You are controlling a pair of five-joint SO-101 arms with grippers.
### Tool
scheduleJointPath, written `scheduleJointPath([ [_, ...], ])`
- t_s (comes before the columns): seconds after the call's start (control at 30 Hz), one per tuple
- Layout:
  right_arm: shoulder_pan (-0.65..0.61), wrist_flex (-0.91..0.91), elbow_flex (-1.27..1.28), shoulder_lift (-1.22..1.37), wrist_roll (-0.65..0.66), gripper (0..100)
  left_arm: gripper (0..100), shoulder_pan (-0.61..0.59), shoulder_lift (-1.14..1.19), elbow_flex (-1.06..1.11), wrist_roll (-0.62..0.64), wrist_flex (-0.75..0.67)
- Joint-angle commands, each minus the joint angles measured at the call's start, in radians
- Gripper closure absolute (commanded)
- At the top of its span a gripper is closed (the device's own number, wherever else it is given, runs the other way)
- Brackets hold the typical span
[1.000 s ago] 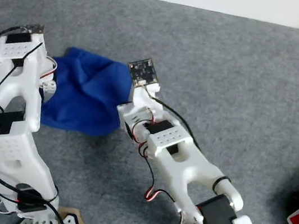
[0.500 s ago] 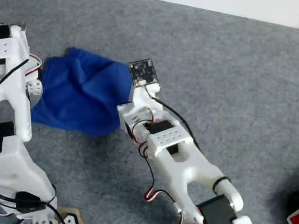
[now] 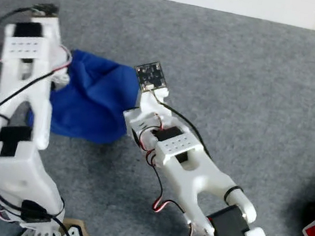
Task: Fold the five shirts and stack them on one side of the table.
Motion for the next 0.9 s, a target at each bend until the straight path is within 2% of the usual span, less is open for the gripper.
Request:
scheduleJointPath([
  [0.0,0.013,-0.016,-0.005,-0.008,0.014,99.0,99,0.010,0.068,-0.001,0.002,-0.049],
  [0.3,0.013,-0.016,-0.007,-0.008,0.055,99.0,99,-0.073,0.245,-0.007,0.002,-0.046],
  [0.87,0.012,-0.016,-0.008,-0.008,0.060,99.0,99,-0.068,0.120,0.001,0.002,0.132],
])
